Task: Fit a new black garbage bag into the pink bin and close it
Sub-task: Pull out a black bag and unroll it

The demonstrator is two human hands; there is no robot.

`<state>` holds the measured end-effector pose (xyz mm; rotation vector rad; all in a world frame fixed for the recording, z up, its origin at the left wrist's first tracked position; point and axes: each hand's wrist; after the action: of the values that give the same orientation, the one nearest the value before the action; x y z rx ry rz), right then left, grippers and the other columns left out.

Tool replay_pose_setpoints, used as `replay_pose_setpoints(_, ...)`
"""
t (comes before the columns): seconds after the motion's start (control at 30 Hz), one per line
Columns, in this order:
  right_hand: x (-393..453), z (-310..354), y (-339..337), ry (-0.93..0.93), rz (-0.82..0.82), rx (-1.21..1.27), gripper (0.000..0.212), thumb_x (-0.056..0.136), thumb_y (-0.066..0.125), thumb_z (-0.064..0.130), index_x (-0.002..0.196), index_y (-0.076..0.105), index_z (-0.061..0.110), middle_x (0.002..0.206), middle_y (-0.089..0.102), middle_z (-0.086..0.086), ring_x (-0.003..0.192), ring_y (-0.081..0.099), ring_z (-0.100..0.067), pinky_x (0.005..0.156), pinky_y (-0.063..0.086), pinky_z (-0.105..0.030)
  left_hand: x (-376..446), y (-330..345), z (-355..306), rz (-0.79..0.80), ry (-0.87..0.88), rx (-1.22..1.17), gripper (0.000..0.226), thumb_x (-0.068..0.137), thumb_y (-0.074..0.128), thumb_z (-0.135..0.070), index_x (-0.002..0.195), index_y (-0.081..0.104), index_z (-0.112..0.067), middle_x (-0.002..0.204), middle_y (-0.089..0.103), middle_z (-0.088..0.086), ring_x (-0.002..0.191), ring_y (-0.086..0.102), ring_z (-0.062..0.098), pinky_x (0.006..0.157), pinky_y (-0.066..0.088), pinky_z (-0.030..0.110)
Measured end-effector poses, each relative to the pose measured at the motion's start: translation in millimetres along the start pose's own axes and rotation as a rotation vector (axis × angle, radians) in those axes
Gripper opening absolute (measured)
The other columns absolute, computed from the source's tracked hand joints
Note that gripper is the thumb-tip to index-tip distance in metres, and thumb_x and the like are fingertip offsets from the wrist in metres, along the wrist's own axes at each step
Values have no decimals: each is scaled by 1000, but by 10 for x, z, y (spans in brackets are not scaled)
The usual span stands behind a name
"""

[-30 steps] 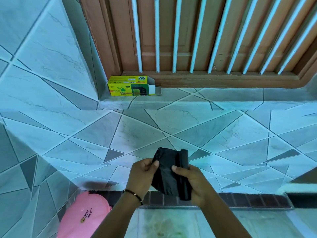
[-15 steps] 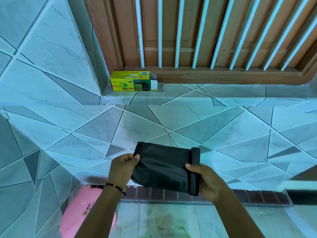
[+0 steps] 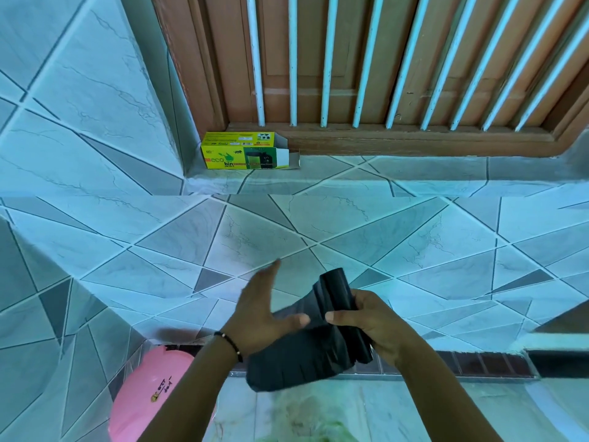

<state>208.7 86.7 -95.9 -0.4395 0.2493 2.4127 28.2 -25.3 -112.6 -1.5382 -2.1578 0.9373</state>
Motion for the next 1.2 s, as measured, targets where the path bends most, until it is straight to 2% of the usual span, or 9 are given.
replay_pose_setpoints(0.07, -3, 46, 32, -7, 69, -23, 31, 69, 72, 10, 99, 68, 3, 92, 70, -15, 84, 67, -26, 81, 53, -37, 59, 28, -102, 195, 76, -107, 102, 66, 69, -58, 147, 13, -29, 146, 32, -11, 137, 26, 7, 115, 22, 33)
replay_pose_setpoints(0.13, 2, 74, 41, -18, 106, 1, 33, 68, 72, 10, 100, 69, 3, 94, 70, -16, 85, 66, -27, 81, 54, -36, 115, 56, -128, 275, 128, -171, 72, 72, 75, -37, 135, 41, -27, 129, 54, -11, 119, 49, 4, 108, 37, 32)
replay_pose_setpoints(0.23, 31, 68, 4, -9, 59, 92, 27, 71, 71, 7, 97, 69, 0, 93, 71, -18, 82, 68, -28, 73, 56, -34, 149, 77, -89, 218, 141, -182, 17, 74, 70, -36, 86, 65, -24, 81, 65, -7, 75, 58, 0, 83, 50, 32)
replay_pose_setpoints(0.33, 41, 43, -77, 53, 14, 185, 33, 69, 72, 10, 99, 67, -4, 97, 69, -24, 82, 67, -31, 71, 55, -34, 137, 64, -58, 187, 101, -264, 44, 66, 66, -52, 80, 68, -11, 76, 64, 3, 72, 56, 6, 73, 49, 31)
replay_pose_setpoints(0.63, 36, 70, -371, 176, 56, 283, 31, 66, 72, 13, 94, 68, -1, 91, 72, -19, 76, 70, -29, 66, 57, -34, 198, -253, 24, 199, 125, -164, 46, 62, 68, -53, 68, 62, -8, 63, 53, -4, 61, 49, 4, 60, 37, 19)
replay_pose_setpoints(0.77, 52, 116, -438, 173, 58, 255, 44, 55, 82, 15, 94, 69, 0, 93, 72, -20, 78, 70, -29, 66, 57, -33, 224, -411, 100, 180, 91, -134, 26, 75, 75, -28, 59, 57, -18, 52, 53, -13, 53, 48, -3, 55, 36, 11)
replay_pose_setpoints(0.93, 68, 131, -477, 165, -1, 211, 39, 61, 72, 8, 99, 66, -3, 90, 73, -19, 75, 71, -29, 63, 57, -33, 248, -517, 275, 142, 87, -79, 35, 75, 75, -23, 49, 54, -32, 45, 49, -16, 48, 45, -2, 51, 31, 9)
replay_pose_setpoints(1.07, 69, 121, -431, 132, -4, 194, 38, 61, 72, 6, 98, 67, -1, 92, 73, -19, 78, 71, -29, 66, 57, -34, 242, -510, 359, 179, 37, 17, 31, 67, 75, -43, 60, 59, -18, 51, 50, -10, 51, 45, -1, 54, 34, 14)
replay_pose_setpoints(1.2, 69, 117, -261, 83, 22, 126, 36, 60, 73, 6, 96, 68, 1, 95, 72, -20, 83, 69, -31, 76, 57, -38, 221, -438, 244, 252, 2, 65, 38, 57, 71, -59, 81, 60, -31, 78, 65, -20, 76, 58, -6, 71, 44, 10)
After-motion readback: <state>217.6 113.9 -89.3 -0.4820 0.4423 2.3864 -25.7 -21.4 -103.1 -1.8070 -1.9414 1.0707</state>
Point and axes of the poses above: each hand's wrist, its own x-axis towards the middle knuckle, its own y-axis out of the palm, z = x × y
